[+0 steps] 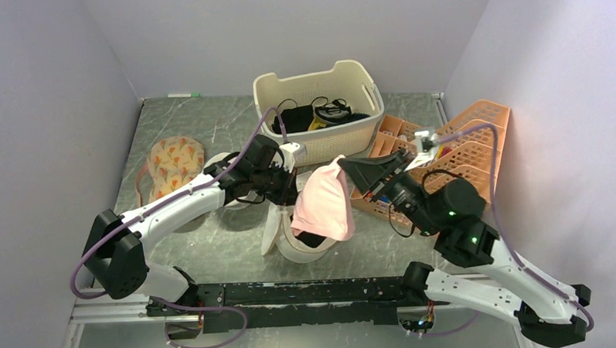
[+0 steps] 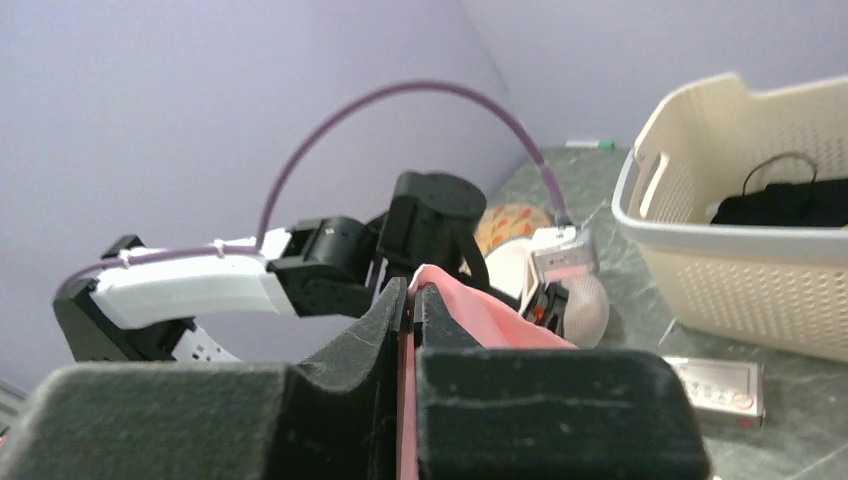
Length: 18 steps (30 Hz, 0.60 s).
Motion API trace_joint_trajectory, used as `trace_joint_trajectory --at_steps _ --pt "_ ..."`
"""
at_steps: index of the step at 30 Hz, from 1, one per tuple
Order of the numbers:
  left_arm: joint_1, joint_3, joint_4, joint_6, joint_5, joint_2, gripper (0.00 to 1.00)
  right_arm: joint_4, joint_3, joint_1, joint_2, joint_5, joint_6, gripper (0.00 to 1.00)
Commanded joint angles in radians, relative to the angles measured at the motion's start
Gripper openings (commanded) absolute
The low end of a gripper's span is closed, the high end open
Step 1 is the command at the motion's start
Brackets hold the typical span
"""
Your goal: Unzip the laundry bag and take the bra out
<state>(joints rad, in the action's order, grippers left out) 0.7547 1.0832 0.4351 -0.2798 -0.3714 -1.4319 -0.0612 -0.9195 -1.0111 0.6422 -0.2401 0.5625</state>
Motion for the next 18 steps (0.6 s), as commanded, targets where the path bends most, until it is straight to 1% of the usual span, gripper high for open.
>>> trace_joint_trajectory --at_steps 1,5,6,11,12,13,15,16,18 --pt "-0.005 -0.002 -0.019 0.013 -0.001 0.034 0.07 -0.060 -0.073 -0.003 -0.042 -0.057 -0.068 0.00" --pt "-0.006 0.001 -0.013 0.012 0.010 0.028 0.08 -0.104 -0.110 -0.004 -0.075 -0.090 -0.099 0.00" --pt "-0.005 0.005 -0.007 0.014 0.011 0.024 0.11 -0.114 -0.113 -0.004 -0.082 -0.099 -0.106 0.00" --pt "-0.005 0.010 0.006 0.018 0.071 0.047 0.35 -0.133 -0.103 -0.004 -0.116 -0.135 -0.138 0.00" --pt "-0.005 0.008 0.007 0.020 0.090 0.061 0.41 -0.133 -0.100 -0.003 -0.119 -0.137 -0.145 0.00" --pt "-0.007 0.006 0.007 0.023 0.107 0.074 0.44 -0.135 -0.097 -0.003 -0.118 -0.139 -0.150 0.00" --pt "-0.005 0.000 0.001 0.032 0.130 0.103 0.57 -0.140 -0.092 -0.003 -0.114 -0.145 -0.166 0.00" --pt "-0.007 -0.002 -0.006 0.039 0.134 0.119 0.65 -0.144 -0.091 -0.003 -0.111 -0.151 -0.171 0.00" --pt "-0.007 -0.008 -0.025 0.047 0.145 0.150 0.74 -0.153 -0.087 -0.003 -0.108 -0.160 -0.181 0.00"
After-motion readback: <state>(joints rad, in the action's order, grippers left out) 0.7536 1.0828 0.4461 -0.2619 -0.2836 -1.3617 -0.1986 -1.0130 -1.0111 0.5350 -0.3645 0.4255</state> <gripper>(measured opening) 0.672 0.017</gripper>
